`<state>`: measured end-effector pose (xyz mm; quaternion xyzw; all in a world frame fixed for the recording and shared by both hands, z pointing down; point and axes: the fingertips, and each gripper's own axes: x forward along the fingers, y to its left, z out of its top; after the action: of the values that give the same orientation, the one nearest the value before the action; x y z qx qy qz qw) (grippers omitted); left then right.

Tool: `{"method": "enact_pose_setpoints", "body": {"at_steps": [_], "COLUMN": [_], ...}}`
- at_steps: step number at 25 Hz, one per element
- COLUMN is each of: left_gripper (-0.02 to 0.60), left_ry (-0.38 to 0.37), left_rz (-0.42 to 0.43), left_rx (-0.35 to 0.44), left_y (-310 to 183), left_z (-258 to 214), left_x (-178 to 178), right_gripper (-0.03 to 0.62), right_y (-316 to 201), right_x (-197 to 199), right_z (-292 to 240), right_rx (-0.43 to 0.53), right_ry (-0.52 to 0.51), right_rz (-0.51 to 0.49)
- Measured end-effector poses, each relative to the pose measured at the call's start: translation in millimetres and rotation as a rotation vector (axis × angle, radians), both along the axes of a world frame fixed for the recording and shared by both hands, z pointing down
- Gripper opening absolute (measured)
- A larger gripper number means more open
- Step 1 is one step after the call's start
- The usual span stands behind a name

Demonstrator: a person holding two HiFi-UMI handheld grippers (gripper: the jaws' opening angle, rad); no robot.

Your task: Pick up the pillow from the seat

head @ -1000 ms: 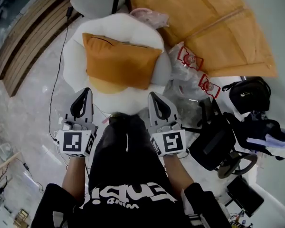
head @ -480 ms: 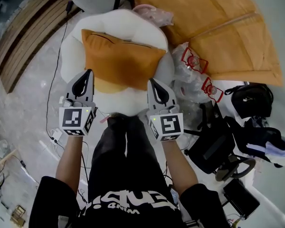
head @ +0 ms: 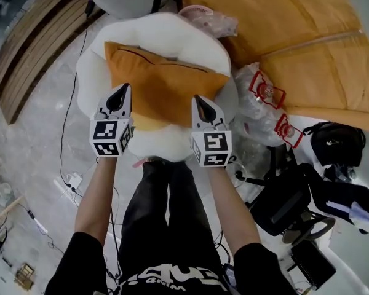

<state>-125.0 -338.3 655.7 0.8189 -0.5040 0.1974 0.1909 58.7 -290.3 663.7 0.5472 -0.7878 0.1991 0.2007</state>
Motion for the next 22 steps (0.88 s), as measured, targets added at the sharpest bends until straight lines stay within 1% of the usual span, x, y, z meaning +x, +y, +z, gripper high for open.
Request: {"method": "enact_pose_setpoints", "body": {"at_steps": [3,5,6,9,11,12,13,14,15,16,19,22], "left_gripper": [0.009,0.009,0.009,0.009,0.011,0.029,0.103,0.161,0.195,0.213,0.237,0.247], "left_ry": [0.008,0.017,0.011,-0.039,-0.045,-0.034,-0.02,-0.008,-0.003,-0.006,-0.028,-0.024], "left_rz": [0.0,-0.016,-0.026,-0.05,-0.051,-0.051,-0.054,-0.062,-0.075,-0.089,-0.124,-0.158], "left_rx": [-0.026,-0.04,-0.047,-0.076,-0.109,-0.126,-0.145,-0.163,-0.178,-0.188,-0.209,-0.24], "left_y": [-8.0,-12.4,-14.1,-16.3,-19.3,-21.5,-23.7,-26.0,-28.2,-30.4,-37.3,-44.2], "left_z": [25.7,40.2,47.8,72.0,84.4,90.4,97.0,104.1,111.4,118.7,139.7,159.5], "left_x": [0.8,-3.1,-7.0,-23.1,-27.5,-28.8,-30.5,-33.0,-36.3,-39.8,-48.8,-55.9], "right_gripper": [0.021,0.021,0.021,0.022,0.035,0.137,0.239,0.257,0.292,0.313,0.333,0.334], "right_y": [-9.3,-12.3,-12.5,-8.0,-6.8,-6.9,-7.1,-7.0,-6.4,-5.2,-0.1,2.7], "right_x": [0.1,2.9,5.1,13.5,20.0,23.8,27.5,31.0,34.1,36.8,43.6,47.3], "right_z": [17.7,27.3,32.4,50.0,63.7,70.8,77.5,84.1,91.2,99.3,124.4,145.2], "right_rx": [-0.01,-0.011,-0.012,-0.035,-0.063,-0.077,-0.087,-0.095,-0.103,-0.118,-0.183,-0.226], "right_ry": [0.003,-0.003,-0.008,-0.025,-0.026,-0.023,-0.019,-0.014,-0.01,-0.009,-0.03,-0.037], "right_rz": [-0.01,-0.01,-0.006,0.009,0.028,0.048,0.071,0.094,0.113,0.127,0.165,0.187]}}
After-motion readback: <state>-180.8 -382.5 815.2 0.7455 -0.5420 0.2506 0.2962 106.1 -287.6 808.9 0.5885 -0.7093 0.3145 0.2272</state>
